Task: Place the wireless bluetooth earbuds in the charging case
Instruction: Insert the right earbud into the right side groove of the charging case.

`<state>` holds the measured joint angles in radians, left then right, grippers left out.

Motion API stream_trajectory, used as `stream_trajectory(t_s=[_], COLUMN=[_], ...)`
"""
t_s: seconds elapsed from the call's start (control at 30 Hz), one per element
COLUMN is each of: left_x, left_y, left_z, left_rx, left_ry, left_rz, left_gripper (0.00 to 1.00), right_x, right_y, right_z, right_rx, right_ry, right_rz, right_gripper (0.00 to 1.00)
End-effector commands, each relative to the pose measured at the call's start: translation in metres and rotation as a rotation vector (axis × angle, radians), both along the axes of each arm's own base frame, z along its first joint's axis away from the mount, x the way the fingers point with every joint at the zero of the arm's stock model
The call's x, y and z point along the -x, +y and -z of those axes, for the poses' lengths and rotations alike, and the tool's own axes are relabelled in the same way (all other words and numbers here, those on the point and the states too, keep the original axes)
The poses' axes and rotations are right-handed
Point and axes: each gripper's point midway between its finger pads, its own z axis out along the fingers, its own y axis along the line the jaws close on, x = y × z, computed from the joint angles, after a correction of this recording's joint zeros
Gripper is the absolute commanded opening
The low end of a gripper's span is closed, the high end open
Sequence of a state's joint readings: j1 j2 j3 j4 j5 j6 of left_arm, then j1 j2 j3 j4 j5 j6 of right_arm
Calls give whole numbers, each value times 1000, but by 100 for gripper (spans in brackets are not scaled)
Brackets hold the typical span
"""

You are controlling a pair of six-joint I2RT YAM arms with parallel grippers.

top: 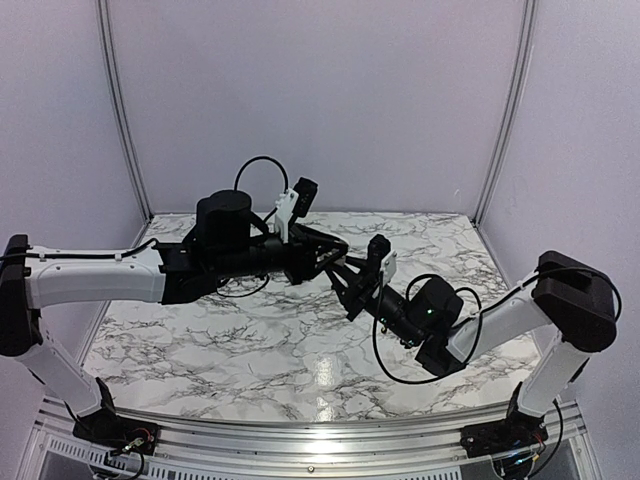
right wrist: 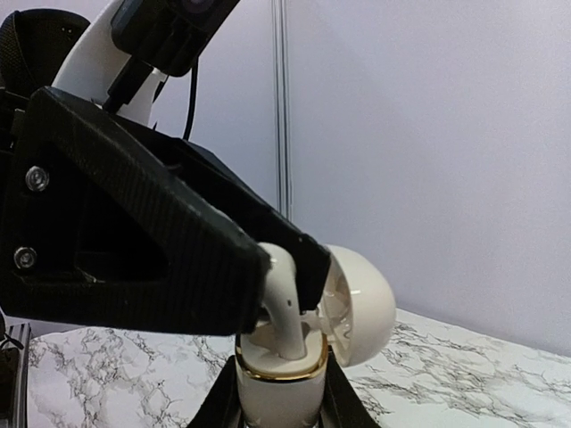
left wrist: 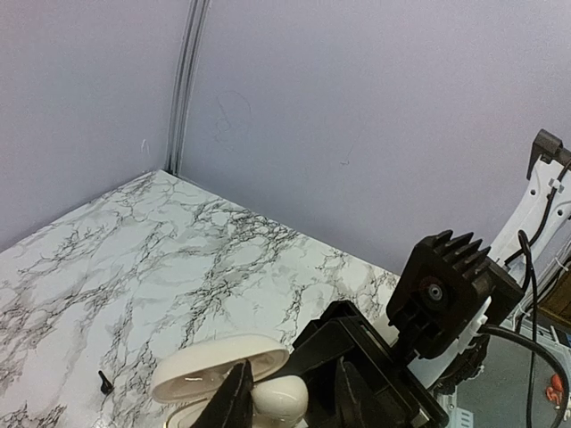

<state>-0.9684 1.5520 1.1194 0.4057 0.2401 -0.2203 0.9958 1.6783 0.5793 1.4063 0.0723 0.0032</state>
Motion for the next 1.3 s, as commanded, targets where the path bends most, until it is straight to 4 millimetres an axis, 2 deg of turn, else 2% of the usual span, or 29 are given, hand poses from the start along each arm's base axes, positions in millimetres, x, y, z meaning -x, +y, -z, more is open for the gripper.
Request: stream_trajectory(t_s=[0.0, 0.27, 0.93, 1.27], left_x=[-19, -21, -23, -6], left_y=[9, 10, 12, 7], left_z=[9, 10, 4, -9], left_rx=[-50, -62, -68, -49], left_ry=[2, 0, -22, -54], left_rz=[-89, -102, -113, -11], left_gripper=[33, 38, 39, 41], right_x=[17, 19, 23, 22], right_y=[1, 0, 2, 7], right_z=[-34, -30, -17, -7], right_rx=[-125, -148, -136, -128], right_ry=[-63, -27, 13, 40], right_rz=[-75, -101, -136, -156], right_gripper=[0, 0, 0, 0])
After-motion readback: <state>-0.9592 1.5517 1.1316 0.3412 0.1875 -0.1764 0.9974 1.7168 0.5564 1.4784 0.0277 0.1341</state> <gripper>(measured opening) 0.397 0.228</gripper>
